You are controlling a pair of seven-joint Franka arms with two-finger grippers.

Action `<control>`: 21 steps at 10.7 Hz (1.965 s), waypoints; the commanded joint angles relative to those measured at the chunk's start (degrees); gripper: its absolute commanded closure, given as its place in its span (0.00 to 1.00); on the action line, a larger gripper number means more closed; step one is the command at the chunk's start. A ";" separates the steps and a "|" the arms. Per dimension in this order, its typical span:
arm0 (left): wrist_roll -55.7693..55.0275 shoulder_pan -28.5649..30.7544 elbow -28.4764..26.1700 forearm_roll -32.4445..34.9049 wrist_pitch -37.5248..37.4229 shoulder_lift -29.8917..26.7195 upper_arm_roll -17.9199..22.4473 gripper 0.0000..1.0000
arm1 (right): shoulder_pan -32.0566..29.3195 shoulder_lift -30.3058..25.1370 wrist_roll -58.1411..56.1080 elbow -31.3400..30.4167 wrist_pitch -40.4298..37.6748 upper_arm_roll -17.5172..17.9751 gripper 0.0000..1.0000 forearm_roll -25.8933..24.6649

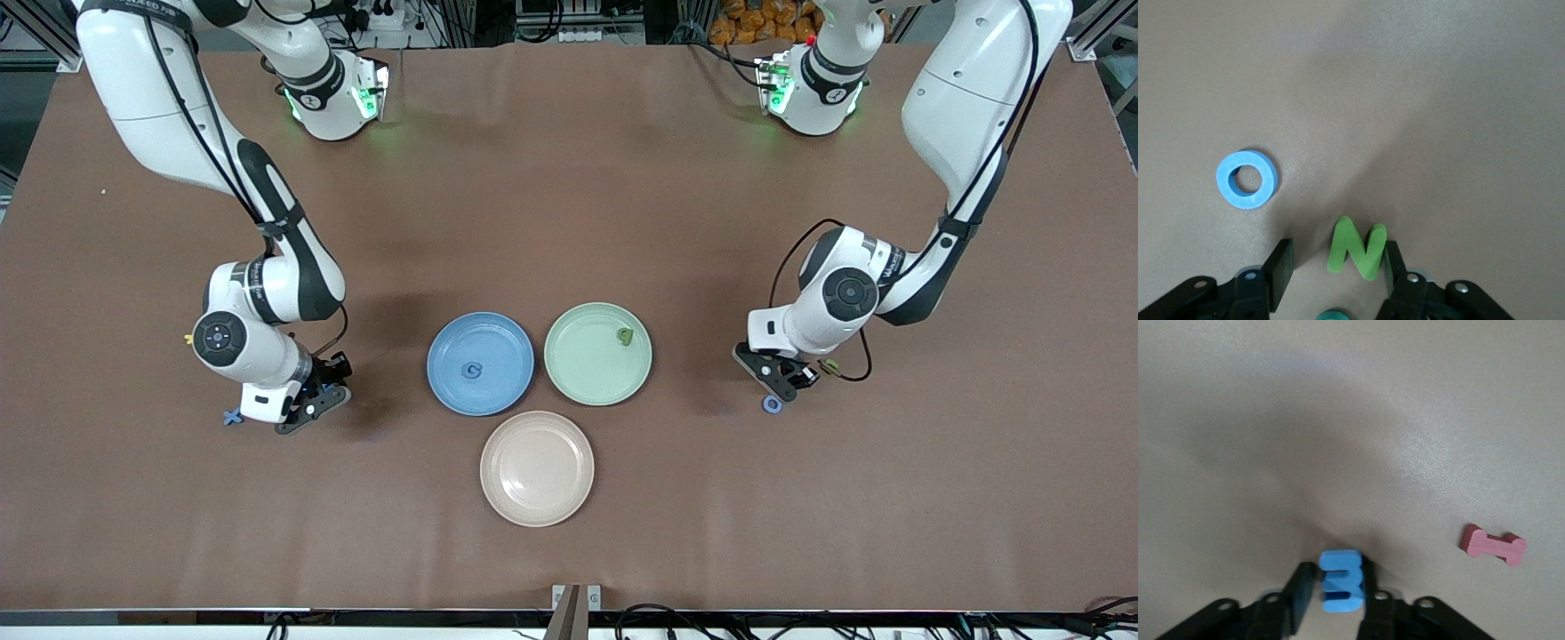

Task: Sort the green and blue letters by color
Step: 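Drop the N on the green plate while the right gripper drops the 3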

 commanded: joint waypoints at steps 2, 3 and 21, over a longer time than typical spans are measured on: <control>-0.54 0.12 -0.29 1.65 1.24 0.22 -0.35 0.43 | -0.59 -0.20 -0.45 1.08 -0.14 0.56 1.00 2.22; -0.71 0.12 -0.20 1.65 1.24 0.22 -0.35 0.44 | -0.06 -0.29 -0.18 2.56 -1.36 0.56 1.00 3.27; -47.91 -16.49 19.20 -1.51 -4.65 6.79 -8.96 0.87 | 12.36 -0.73 32.20 11.19 -15.97 0.47 0.00 6.18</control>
